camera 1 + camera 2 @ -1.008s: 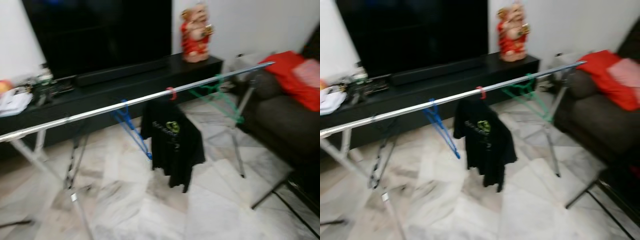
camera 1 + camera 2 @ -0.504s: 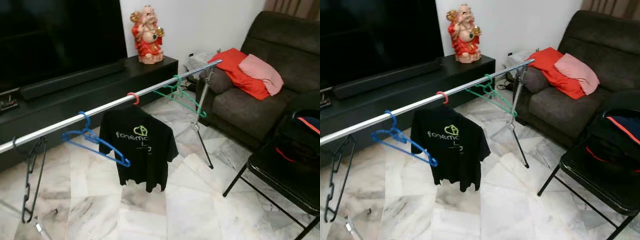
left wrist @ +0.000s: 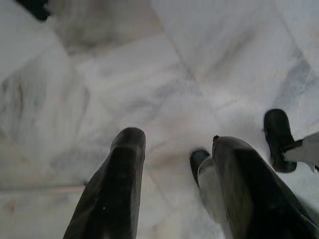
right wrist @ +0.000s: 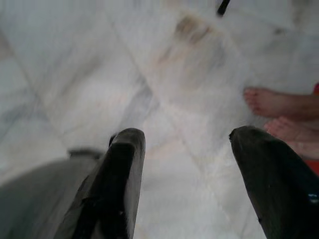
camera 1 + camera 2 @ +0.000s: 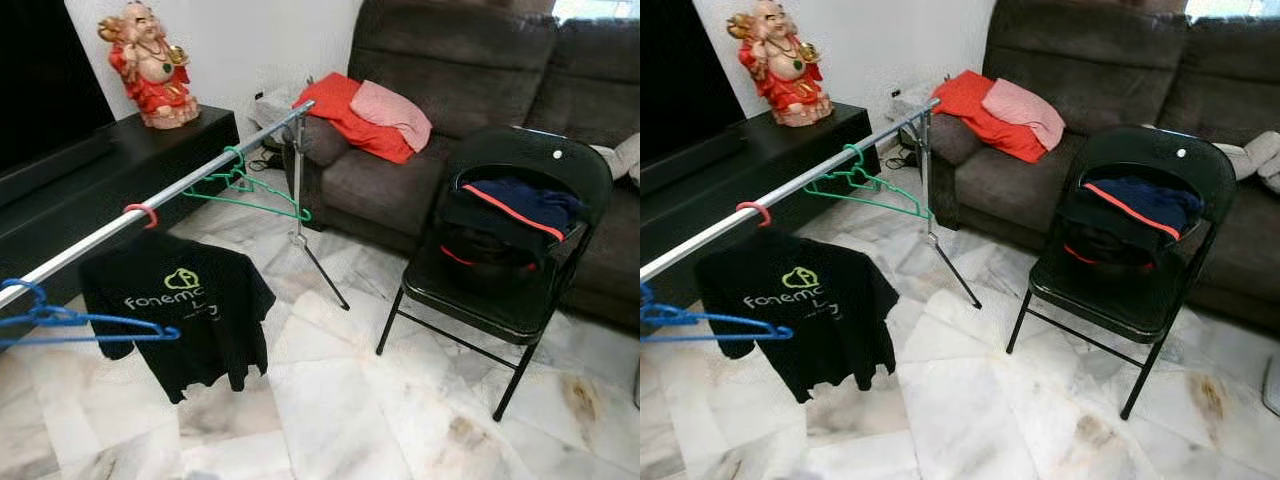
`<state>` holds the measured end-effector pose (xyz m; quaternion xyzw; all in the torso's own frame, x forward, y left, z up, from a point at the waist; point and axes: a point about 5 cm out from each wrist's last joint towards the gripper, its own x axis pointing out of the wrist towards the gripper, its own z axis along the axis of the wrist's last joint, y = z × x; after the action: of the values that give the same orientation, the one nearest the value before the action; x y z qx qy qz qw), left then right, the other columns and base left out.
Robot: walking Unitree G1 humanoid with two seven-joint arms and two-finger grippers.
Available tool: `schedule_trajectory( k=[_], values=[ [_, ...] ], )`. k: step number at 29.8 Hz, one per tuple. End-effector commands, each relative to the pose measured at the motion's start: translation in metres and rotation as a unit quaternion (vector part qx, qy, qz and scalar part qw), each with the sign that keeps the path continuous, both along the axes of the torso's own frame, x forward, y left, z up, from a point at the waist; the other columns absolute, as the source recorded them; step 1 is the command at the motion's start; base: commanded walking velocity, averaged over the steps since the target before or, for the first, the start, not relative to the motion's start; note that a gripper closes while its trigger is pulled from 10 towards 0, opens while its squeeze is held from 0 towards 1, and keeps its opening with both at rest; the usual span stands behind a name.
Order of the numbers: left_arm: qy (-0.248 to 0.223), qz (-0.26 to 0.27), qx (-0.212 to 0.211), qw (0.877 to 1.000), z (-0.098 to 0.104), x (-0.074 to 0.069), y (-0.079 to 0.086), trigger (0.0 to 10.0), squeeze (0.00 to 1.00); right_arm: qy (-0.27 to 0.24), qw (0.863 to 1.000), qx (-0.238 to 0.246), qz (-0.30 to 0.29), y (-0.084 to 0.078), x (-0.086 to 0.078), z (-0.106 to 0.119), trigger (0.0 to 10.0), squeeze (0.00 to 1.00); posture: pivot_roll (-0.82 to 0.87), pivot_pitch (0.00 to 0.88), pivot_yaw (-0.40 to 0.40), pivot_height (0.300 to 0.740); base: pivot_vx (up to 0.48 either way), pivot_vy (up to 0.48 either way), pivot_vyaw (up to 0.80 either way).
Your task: Hang hanger
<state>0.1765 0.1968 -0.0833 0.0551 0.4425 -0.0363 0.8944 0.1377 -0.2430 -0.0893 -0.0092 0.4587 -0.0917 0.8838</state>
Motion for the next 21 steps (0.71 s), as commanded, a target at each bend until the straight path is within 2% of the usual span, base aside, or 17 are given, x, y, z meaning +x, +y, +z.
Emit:
schedule_trajectory(
  k=[1,6,7,12,15,21],
  values=[
    [0.015,0.007,0.004,1.000,-0.003,-0.009,0.006,10.0,0.00,0.003,1.000,0.007,-0.002,0.003,-0.004,-0.002,10.0,0.00,0.00,0.035,0.058,0.740,0.000,0.000,-0.77],
    [0.016,0.006,0.004,1.000,-0.003,-0.008,0.006,10.0,0.00,-0.001,1.000,0.009,-0.003,0.005,-0.002,-0.002,10.0,0.00,0.00,0.037,0.061,0.740,0.000,0.000,-0.77],
    [0.016,0.005,0.005,1.000,-0.003,-0.007,0.005,10.0,0.00,-0.004,1.000,0.011,0.000,0.011,0.001,-0.002,10.0,0.00,0.00,0.036,0.058,0.740,0.000,0.000,-0.77],
    [0.015,0.005,0.004,1.000,-0.003,-0.007,0.005,10.0,0.00,-0.007,1.000,0.013,0.007,0.022,0.005,-0.003,10.0,0.00,0.00,0.037,0.057,0.740,0.000,0.000,-0.77],
    [0.015,0.002,0.005,1.000,-0.003,-0.008,0.005,10.0,0.00,-0.015,1.000,0.013,0.016,0.029,0.009,-0.003,10.0,0.00,0.00,0.039,0.055,0.740,0.307,0.000,0.00],
    [0.018,0.002,0.004,1.000,-0.004,-0.009,0.006,10.0,0.00,-0.016,1.000,0.013,0.017,0.030,0.010,-0.003,10.0,0.00,0.00,0.040,0.054,0.740,0.332,0.000,0.00]
  ],
)
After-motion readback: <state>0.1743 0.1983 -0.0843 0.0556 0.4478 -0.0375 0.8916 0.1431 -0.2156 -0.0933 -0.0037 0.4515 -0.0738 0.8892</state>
